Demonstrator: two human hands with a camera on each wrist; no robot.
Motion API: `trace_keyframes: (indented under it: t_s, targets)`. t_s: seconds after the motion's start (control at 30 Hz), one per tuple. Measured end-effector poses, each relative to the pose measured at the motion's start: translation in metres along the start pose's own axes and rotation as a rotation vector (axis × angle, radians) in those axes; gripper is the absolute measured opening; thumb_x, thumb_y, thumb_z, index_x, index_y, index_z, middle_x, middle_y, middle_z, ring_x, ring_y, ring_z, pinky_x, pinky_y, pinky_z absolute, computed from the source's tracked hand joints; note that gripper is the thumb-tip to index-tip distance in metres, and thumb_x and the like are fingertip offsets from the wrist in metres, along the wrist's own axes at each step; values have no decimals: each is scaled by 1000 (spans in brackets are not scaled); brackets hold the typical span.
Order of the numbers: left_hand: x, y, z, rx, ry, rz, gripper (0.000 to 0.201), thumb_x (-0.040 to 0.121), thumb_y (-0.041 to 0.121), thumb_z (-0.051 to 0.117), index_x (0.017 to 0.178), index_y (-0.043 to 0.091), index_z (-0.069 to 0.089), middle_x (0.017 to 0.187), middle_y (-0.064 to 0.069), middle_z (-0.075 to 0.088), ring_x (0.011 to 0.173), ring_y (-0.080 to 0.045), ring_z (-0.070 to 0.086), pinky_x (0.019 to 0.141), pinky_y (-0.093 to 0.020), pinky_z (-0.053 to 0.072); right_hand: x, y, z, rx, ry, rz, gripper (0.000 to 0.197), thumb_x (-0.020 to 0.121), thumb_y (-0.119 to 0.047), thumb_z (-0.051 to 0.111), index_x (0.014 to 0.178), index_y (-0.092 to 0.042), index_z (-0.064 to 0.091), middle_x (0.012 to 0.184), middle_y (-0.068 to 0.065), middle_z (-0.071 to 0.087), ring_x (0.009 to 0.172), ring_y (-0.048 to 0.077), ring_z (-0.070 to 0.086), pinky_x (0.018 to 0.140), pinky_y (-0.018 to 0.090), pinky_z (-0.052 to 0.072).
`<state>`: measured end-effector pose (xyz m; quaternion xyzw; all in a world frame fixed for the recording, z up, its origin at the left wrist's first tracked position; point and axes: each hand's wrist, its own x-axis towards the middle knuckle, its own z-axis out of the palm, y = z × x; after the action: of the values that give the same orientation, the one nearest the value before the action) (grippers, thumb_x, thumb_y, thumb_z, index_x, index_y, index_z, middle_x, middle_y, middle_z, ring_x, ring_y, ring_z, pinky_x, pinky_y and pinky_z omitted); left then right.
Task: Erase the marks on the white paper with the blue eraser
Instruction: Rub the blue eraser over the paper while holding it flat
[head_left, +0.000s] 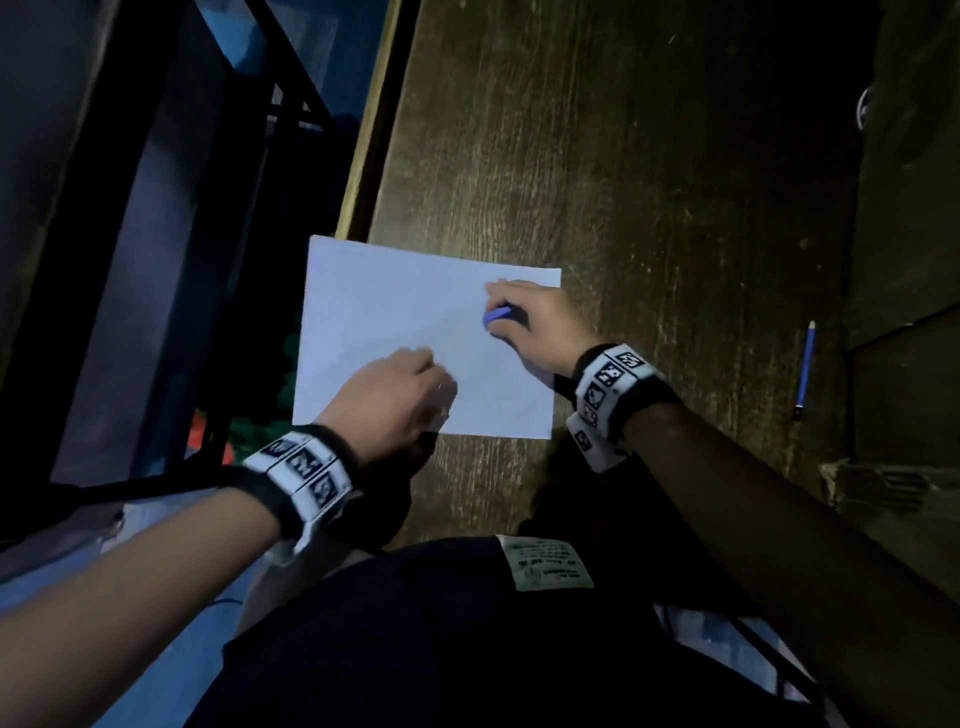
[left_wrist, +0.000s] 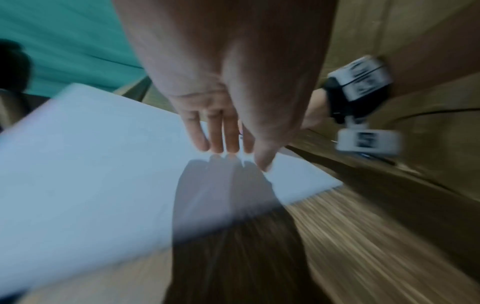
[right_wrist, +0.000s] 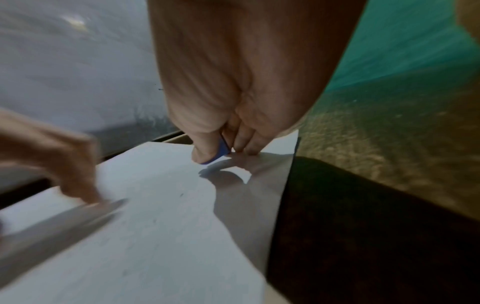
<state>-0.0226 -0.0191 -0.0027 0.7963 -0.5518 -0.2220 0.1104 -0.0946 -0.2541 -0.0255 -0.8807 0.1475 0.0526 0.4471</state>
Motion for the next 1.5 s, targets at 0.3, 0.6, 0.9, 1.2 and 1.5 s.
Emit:
trace_keyframes:
  t_s: [0.3, 0.6, 0.9, 1.2, 1.5]
  targets:
    - [50, -17, 2, 157, -226, -133, 125, 68, 82, 68, 163, 34, 3, 170, -2, -10, 157, -24, -8, 125, -49, 4, -26, -7, 27, 3, 389, 151, 12, 84, -18, 73, 96, -16, 74, 90, -5, 63, 74, 5, 58, 70, 5, 42]
    - [69, 1, 0, 262, -346, -202, 145, 50, 88, 75, 157, 47, -14, 165, -7, -29, 151, -42, -24, 115, -75, 2, -46, 2, 32, -192, 116, -109, 7, 85, -9, 69, 91, -7, 72, 83, 6, 62, 71, 13, 54, 71, 28, 49]
    - [73, 3, -3, 266, -376, -232, 147, 49, 88, 75, 157, 46, -16, 164, -6, -32, 150, -42, -26, 115, -76, 3, -74, -13, 43, -225, -21, -218, 5, 81, -2, 70, 86, -5, 71, 77, 9, 61, 68, 22, 57, 67, 31, 50]
    - [75, 3, -1, 273, -379, -266, 156, 46, 87, 77, 159, 36, -18, 165, -3, -30, 152, -39, -25, 116, -75, 3, -52, -10, 44, -229, 223, -146, 6, 84, -3, 68, 88, -1, 71, 81, 12, 63, 68, 22, 57, 70, 29, 47]
    - [79, -1, 5, 267, -397, -289, 169, 36, 92, 75, 156, 30, -27, 165, 1, -31, 152, -36, -25, 115, -74, 3, -4, 3, 19, -206, 306, -14, 12, 92, -16, 61, 97, -11, 71, 89, 5, 61, 77, 18, 58, 75, 34, 50]
